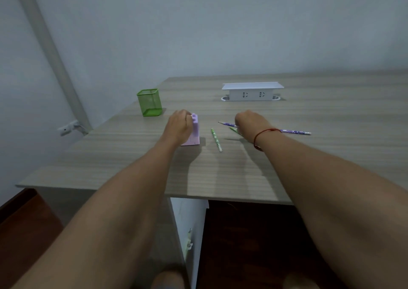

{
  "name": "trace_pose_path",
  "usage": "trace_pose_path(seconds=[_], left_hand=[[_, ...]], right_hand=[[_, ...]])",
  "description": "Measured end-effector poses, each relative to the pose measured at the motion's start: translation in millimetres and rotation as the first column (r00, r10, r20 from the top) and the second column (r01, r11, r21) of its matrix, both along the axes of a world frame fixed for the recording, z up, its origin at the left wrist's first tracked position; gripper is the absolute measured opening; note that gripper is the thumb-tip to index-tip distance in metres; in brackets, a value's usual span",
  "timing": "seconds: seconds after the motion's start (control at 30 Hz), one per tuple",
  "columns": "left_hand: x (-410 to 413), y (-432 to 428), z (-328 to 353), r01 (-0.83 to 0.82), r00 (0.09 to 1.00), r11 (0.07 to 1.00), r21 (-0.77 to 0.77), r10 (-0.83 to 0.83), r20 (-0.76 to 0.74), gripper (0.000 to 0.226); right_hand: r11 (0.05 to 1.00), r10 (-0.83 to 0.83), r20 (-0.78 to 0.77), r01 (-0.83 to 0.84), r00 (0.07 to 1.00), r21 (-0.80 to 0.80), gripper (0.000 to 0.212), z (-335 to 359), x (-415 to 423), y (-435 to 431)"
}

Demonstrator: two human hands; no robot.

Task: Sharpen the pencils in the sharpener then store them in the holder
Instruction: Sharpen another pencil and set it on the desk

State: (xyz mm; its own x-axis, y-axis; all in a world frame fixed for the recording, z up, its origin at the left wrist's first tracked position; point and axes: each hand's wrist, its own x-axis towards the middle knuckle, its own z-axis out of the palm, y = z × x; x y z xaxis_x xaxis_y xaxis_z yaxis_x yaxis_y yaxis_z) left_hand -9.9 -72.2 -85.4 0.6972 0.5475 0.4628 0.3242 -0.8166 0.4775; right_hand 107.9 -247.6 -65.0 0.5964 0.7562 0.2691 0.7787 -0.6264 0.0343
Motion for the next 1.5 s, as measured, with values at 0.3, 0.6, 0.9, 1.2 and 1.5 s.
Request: trace_pose_path(seconds=[0.3, 0.6, 0.9, 1.2, 1.5], left_hand=[[1.4, -6.6, -1.2, 0.005, 0.999, 1.0, -0.007, -0.005, 0.037, 0.059], [1.5, -6.6, -1.7, -0.006, 0.998, 0.999, -0.042, 0.008, 0.061, 0.054], [9.0, -2.4, -12.0, -0.087, 0.981, 0.996, -0.008, 0.087, 0.173, 0.03], [14.4, 2.5, -17.4, -0.095, 0.959, 0.992, 0.083, 0.069, 0.275, 0.044], [8.4, 0.4, -7.6, -0.02, 0.985, 0.999, 0.05, 0.011, 0.17, 0.047]], right_hand=[[0.999, -0.02, 0.003, 0.02, 1.0, 0.045, 0.021, -1.2, -3.8, 5.1], [0.998, -0.048, -0.114, 0.052, 0.992, 0.025, 0.021, -11.8, -6.8, 19.2], [0.985, -0.149, -0.091, 0.156, 0.985, 0.072, 0.025, -15.8, 10.0, 9.0], [0.88, -0.475, -0.108, 0.472, 0.873, -0.057, 0.036, -40.0, 59.1, -45.7], [0.985, -0.167, -0.051, 0.169, 0.985, 0.033, 0.025, -24.1, 37.4, -22.2]])
